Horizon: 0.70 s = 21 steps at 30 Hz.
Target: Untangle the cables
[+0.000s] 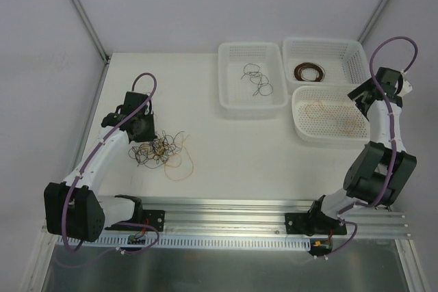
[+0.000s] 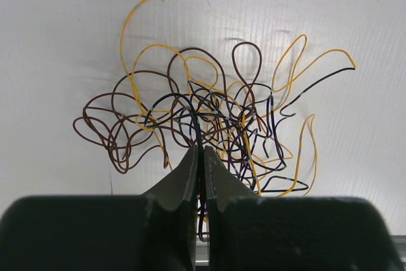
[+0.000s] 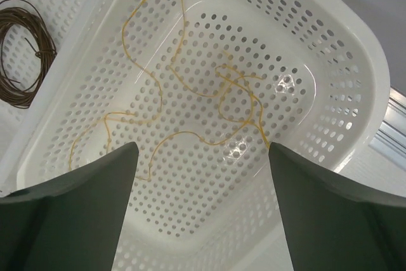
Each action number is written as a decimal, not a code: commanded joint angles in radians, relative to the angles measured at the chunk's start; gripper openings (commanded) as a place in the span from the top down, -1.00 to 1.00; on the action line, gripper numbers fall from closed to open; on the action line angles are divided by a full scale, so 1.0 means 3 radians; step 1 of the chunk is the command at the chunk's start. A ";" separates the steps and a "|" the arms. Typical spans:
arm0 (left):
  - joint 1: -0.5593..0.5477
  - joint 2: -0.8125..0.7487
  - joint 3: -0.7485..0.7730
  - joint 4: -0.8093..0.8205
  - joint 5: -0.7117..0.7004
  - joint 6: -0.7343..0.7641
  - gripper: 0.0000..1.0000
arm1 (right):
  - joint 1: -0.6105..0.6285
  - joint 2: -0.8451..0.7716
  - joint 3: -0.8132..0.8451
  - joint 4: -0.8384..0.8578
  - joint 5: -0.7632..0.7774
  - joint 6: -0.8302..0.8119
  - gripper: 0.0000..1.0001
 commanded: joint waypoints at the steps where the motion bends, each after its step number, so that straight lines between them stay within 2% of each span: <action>1: 0.0039 0.0029 0.0088 -0.0063 0.0133 -0.0010 1.00 | 0.0043 -0.0371 0.0103 -0.0100 0.0063 0.0095 -0.78; 6: 0.0034 0.0034 0.0083 -0.0053 0.0168 -0.0005 1.00 | 0.0263 -0.0735 -0.0066 -0.0044 -0.0003 -0.0068 -0.79; 10: 0.0033 0.0029 0.0083 -0.0027 0.0332 0.0011 1.00 | 0.0595 -0.0960 -0.0133 -0.0003 -0.0314 -0.0319 -0.79; 13: 0.0039 0.0024 0.0073 0.0003 0.0459 0.0016 1.00 | 0.1014 -0.1072 -0.0245 0.0068 -0.0595 -0.0508 -0.79; 14: 0.0039 0.0014 0.0073 0.0013 0.0490 0.0026 1.00 | 0.1253 -0.1113 -0.0291 0.0124 -0.0844 -0.0564 -0.79; 19: 0.0033 0.0004 0.0053 0.0095 0.0741 0.0046 1.00 | 0.2082 -0.1160 -0.0755 0.0650 -0.1322 -0.0703 -0.70; 21: 0.0033 0.0014 0.0037 0.0121 0.0884 0.0046 1.00 | 0.2532 -0.1109 -0.0889 0.0977 -0.1547 -0.0754 -0.67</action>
